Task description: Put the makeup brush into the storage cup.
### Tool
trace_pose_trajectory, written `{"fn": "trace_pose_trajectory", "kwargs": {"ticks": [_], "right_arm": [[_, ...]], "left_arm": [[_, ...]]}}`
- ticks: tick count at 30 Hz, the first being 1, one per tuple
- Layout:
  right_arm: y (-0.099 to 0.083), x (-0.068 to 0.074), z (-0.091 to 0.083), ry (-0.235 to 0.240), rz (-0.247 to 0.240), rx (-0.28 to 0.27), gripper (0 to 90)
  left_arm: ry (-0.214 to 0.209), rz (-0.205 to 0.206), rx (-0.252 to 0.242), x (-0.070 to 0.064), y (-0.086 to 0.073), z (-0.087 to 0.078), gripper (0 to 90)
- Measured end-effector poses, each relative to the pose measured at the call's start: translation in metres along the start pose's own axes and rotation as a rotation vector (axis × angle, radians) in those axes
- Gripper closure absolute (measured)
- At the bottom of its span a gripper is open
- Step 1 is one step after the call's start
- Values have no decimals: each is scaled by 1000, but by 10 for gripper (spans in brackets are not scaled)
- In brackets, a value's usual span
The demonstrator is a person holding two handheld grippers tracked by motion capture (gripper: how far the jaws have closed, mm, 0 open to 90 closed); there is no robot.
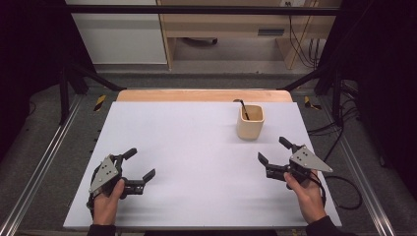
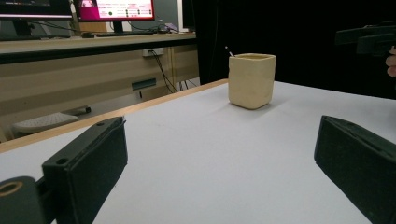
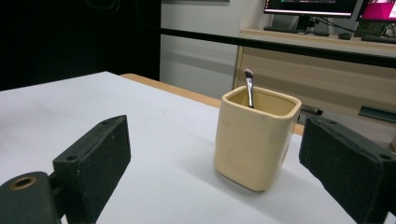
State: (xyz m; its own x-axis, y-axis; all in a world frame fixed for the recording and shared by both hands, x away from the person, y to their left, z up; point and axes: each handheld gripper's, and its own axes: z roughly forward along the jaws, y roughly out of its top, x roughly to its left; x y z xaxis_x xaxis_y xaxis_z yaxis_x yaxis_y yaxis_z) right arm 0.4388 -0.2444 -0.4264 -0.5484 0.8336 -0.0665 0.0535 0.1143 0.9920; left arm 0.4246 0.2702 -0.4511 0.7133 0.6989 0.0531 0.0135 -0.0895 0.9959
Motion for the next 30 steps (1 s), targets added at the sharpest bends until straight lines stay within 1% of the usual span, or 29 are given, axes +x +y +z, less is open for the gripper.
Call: {"fn": "trace_pose_trajectory", "kwargs": {"ticks": [6, 11, 15, 22, 30], "right_arm": [[-6, 2, -2, 2, -15, 7, 90], [-12, 4, -5, 1, -17, 13, 86], [-16, 4, -9, -5, -3, 9, 86], [-22, 1, -18, -15, 6, 2, 86], [-27, 0, -23, -9, 4, 5, 87]], "left_arm": [[0, -1, -2, 0, 0, 0, 23], [0, 0, -3, 0, 0, 0, 23], [0, -1, -4, 0, 0, 1, 23], [4, 3, 1, -1, -1, 0, 23], [8, 5, -2, 0, 0, 0, 23]]}}
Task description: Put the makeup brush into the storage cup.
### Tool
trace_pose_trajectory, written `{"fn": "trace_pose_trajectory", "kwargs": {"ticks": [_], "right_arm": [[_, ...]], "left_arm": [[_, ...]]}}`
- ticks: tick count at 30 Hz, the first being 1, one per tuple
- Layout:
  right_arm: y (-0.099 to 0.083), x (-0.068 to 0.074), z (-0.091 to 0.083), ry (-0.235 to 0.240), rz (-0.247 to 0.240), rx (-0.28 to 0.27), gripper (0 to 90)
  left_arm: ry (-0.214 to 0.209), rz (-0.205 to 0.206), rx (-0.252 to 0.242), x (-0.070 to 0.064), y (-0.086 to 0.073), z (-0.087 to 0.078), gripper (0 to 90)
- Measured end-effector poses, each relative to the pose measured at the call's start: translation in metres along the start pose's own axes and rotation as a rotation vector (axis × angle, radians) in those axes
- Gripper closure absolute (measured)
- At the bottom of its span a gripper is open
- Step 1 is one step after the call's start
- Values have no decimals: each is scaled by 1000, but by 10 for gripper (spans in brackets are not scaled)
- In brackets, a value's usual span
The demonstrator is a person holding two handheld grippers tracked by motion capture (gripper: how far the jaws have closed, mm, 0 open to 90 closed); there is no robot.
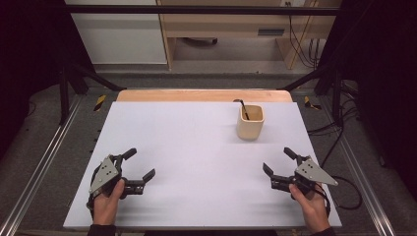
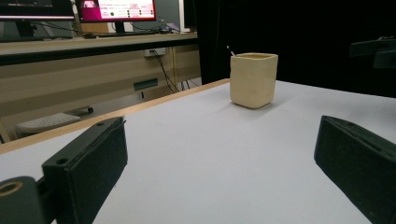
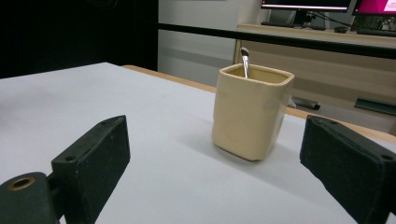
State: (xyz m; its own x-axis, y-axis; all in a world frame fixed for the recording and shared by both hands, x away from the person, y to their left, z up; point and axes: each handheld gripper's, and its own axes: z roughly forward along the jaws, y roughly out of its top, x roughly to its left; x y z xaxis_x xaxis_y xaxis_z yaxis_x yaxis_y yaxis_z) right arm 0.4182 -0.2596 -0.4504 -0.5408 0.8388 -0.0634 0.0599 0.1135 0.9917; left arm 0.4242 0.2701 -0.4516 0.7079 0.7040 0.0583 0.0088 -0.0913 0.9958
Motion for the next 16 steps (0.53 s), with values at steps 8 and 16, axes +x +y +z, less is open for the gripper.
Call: {"fn": "trace_pose_trajectory", "kwargs": {"ticks": [8, 16], "right_arm": [[-6, -1, -4, -4, 1, -2, 84], [-12, -2, -4, 11, 4, 13, 84]], "left_arm": [[7, 2, 1, 0, 0, -1, 23], [14, 4, 6, 1, -1, 0, 23]]}}
